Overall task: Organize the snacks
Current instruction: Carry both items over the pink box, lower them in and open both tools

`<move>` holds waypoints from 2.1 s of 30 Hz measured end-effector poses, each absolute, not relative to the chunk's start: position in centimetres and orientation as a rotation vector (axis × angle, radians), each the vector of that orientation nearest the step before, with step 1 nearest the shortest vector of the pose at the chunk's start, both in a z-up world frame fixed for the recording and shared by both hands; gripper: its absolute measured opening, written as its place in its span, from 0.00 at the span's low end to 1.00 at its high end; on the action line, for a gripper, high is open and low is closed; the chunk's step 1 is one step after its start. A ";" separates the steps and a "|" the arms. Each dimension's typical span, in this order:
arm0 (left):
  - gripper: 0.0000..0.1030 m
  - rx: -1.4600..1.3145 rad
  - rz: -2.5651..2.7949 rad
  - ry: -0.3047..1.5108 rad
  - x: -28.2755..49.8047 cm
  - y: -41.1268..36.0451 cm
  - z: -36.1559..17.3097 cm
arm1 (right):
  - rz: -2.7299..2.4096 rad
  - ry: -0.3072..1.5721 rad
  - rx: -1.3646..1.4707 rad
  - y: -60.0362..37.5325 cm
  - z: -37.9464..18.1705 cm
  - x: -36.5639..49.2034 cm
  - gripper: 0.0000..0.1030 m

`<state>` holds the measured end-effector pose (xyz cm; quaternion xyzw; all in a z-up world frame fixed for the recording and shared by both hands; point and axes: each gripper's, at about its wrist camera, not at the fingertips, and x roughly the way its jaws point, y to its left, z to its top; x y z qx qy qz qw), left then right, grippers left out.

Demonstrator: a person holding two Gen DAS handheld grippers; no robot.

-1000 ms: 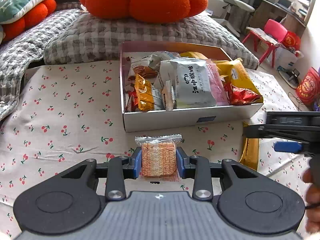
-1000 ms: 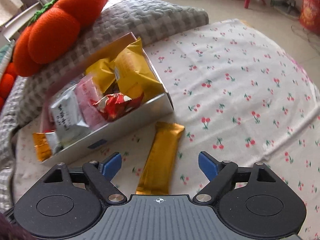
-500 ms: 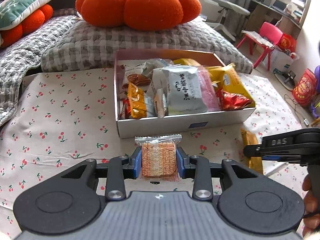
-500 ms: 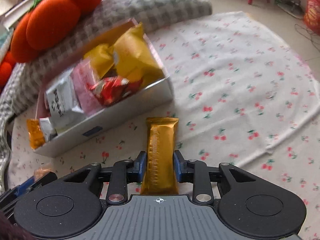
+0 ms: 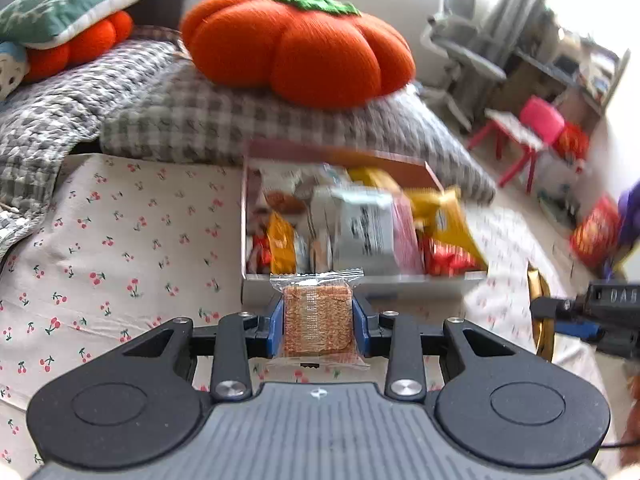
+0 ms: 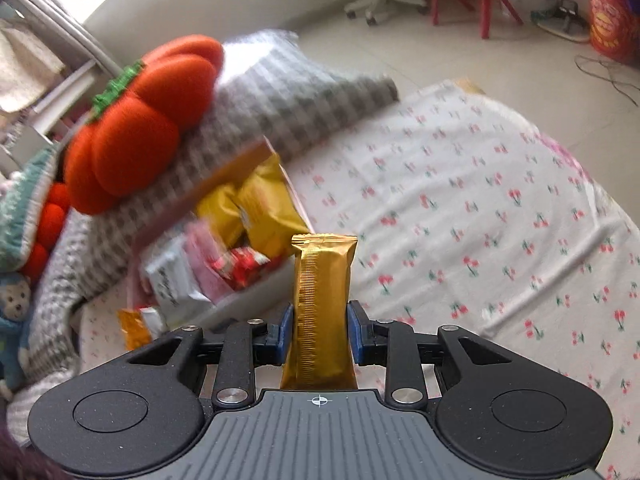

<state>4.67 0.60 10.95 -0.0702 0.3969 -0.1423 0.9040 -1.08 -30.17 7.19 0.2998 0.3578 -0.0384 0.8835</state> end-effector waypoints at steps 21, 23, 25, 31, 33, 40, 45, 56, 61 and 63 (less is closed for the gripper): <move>0.31 -0.349 -0.262 0.715 11.0 -0.6 11.1 | 0.088 0.579 0.368 -24.3 8.2 7.1 0.27; 0.31 -0.345 -0.248 0.715 11.4 -0.6 10.8 | 0.075 0.574 0.354 -24.1 8.6 7.9 0.27; 0.31 -0.358 -0.241 0.718 12.0 -0.5 10.3 | 0.076 0.575 0.358 -24.0 8.6 8.6 0.27; 0.31 -0.312 -0.219 0.721 13.1 -0.7 9.6 | 0.060 0.593 0.341 -23.6 7.4 10.0 0.29; 0.33 -0.303 -0.216 0.725 13.0 -0.7 9.5 | 0.049 0.595 0.350 -23.9 7.3 10.0 0.29; 0.45 -0.293 -0.198 0.690 12.4 0.4 10.8 | 0.015 0.564 0.412 -26.4 8.4 8.6 0.33; 0.51 -0.234 -0.155 0.693 10.9 0.3 11.7 | 0.010 0.610 0.450 -27.3 7.8 8.0 0.41; 0.69 0.019 -0.052 0.683 7.4 -2.0 12.9 | 0.088 0.674 0.297 -23.9 7.3 4.7 0.56; 0.80 0.032 -0.039 0.659 5.4 -1.9 13.9 | 0.082 0.657 0.194 -22.4 8.3 2.7 0.61; 0.87 0.040 -0.034 0.645 4.4 -1.8 14.3 | 0.076 0.642 0.190 -22.0 8.8 1.4 0.69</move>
